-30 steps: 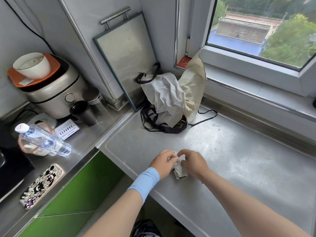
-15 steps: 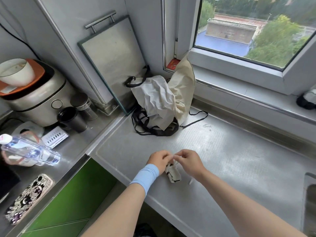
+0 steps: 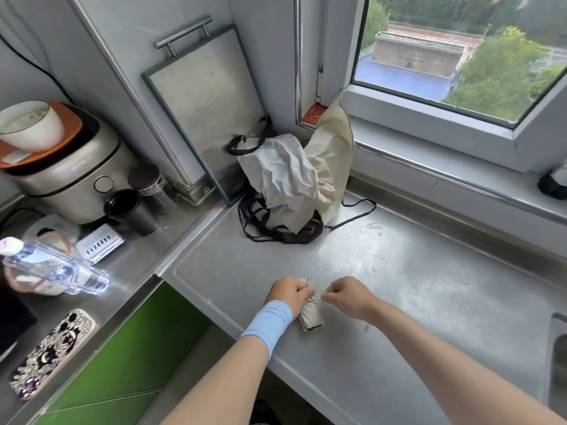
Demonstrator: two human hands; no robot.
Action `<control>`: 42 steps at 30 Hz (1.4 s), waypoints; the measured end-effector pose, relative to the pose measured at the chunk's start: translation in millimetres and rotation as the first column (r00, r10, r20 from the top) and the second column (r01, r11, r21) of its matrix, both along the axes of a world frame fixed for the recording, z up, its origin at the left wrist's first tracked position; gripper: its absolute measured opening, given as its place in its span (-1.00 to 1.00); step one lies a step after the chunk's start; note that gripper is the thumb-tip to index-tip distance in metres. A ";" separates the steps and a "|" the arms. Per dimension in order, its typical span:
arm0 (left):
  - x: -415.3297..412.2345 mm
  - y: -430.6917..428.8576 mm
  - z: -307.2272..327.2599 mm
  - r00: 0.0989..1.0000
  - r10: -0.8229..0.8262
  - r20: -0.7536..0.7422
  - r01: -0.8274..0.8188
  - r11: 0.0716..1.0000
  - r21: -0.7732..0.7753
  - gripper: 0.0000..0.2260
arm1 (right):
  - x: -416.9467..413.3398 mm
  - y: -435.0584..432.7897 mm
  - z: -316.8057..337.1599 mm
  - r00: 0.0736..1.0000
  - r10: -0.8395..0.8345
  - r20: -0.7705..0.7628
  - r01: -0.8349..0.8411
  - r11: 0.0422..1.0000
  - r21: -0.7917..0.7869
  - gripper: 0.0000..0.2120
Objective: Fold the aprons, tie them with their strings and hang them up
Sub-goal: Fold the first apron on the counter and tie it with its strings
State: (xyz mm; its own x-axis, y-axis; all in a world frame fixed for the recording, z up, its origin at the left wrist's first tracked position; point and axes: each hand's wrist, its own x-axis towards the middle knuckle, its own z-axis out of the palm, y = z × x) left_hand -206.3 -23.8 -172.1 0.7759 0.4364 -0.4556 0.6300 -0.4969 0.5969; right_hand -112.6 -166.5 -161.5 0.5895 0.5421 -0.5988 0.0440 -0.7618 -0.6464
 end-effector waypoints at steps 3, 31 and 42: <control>6.5 -3.8 -1.8 0.997 -0.068 -0.037 0.071 0.995 0.066 -0.72 | 11.2 -3.7 14.7 0.932 0.358 0.060 -0.348 0.927 -0.138 -0.84; -16.4 5.0 -3.3 0.995 0.020 -0.100 -0.063 0.892 -0.447 -0.88 | -42.9 -7.2 -32.1 0.849 -0.018 0.528 -0.127 0.963 0.236 -0.58; -34.0 -2.5 -18.8 0.859 0.477 -0.184 -0.462 0.571 -0.678 -0.78 | -47.0 -1.8 -20.8 0.856 0.071 0.512 -0.201 0.958 0.204 -0.94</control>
